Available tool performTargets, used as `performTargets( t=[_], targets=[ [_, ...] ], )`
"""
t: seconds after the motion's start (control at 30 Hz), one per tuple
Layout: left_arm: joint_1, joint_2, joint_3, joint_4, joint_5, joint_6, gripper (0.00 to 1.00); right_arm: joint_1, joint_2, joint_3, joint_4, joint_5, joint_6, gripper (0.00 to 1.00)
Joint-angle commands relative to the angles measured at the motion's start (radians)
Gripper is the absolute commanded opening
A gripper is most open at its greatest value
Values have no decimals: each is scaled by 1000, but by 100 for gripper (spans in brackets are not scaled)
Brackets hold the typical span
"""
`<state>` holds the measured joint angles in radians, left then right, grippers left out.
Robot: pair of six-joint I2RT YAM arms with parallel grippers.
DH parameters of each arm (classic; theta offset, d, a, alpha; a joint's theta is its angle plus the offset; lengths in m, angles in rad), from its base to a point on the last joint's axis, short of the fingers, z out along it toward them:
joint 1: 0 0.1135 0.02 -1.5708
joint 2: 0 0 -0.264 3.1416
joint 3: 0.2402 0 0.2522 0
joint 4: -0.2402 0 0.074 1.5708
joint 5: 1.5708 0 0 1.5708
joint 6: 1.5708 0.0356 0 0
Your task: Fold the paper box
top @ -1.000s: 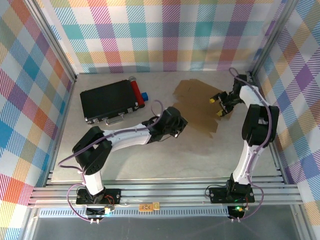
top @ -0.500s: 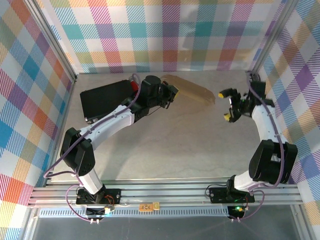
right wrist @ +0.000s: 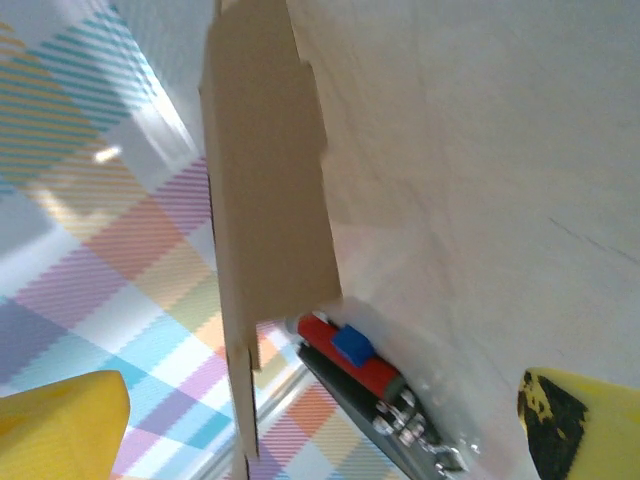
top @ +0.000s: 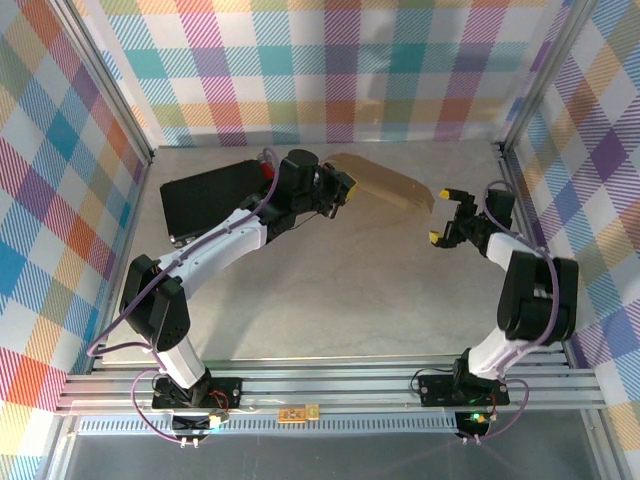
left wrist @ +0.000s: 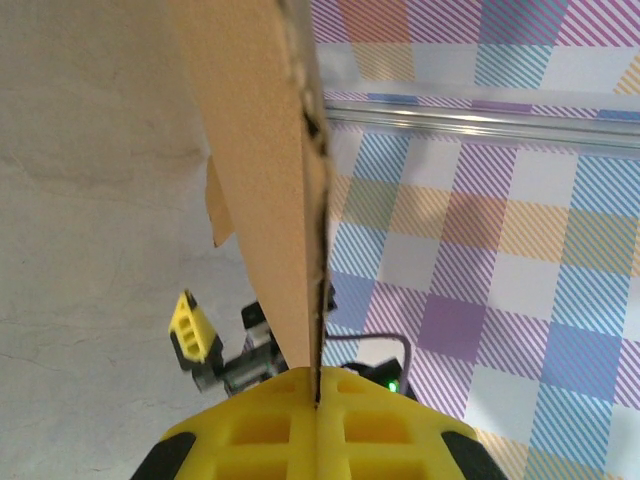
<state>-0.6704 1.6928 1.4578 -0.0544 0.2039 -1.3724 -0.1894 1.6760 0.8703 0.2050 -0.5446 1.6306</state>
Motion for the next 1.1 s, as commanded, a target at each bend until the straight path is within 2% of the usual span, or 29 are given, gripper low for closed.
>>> performTargets(
  t=[0.0,0.13,0.23,0.3,0.43,0.57,0.6,0.7,0.77,0.8,0.83,0.9,1.0,1.07],
  targets=[
    [8,-50,1,-3,27,-9,0,13,121,50,180,-29,119,99],
    [10,-54,-3,1,25,-14,0,27,191,110,191,-1,128,91],
    [11,-61,-7,0,21,-20,0,26,209,138,193,37,128,79],
    [12,-67,-16,9,23,-29,0,27,232,165,209,46,130,68],
    [14,-84,-41,14,25,-43,0,29,266,211,270,56,159,33],
    [25,-117,-77,-11,24,-43,0,26,208,237,244,92,127,1],
    [31,-129,-85,-37,23,-44,3,26,178,252,203,105,85,0],
    [56,-180,-114,-103,18,-28,48,29,86,316,49,146,-53,0],
    [73,-224,-120,-189,0,-2,70,34,25,362,-42,190,-147,0],
    [79,-249,-116,-259,-15,19,77,37,-9,388,-84,221,-206,0],
    [86,-272,-107,-334,-33,42,81,43,-38,422,-130,251,-266,0],
    [98,-308,-84,-473,-73,85,82,59,-74,500,-221,302,-380,0],
    [109,-340,-24,-644,-138,155,81,112,-111,613,-307,393,-572,0],
    [112,-328,64,-718,-168,215,79,174,-143,663,-324,496,-726,0]
  ],
)
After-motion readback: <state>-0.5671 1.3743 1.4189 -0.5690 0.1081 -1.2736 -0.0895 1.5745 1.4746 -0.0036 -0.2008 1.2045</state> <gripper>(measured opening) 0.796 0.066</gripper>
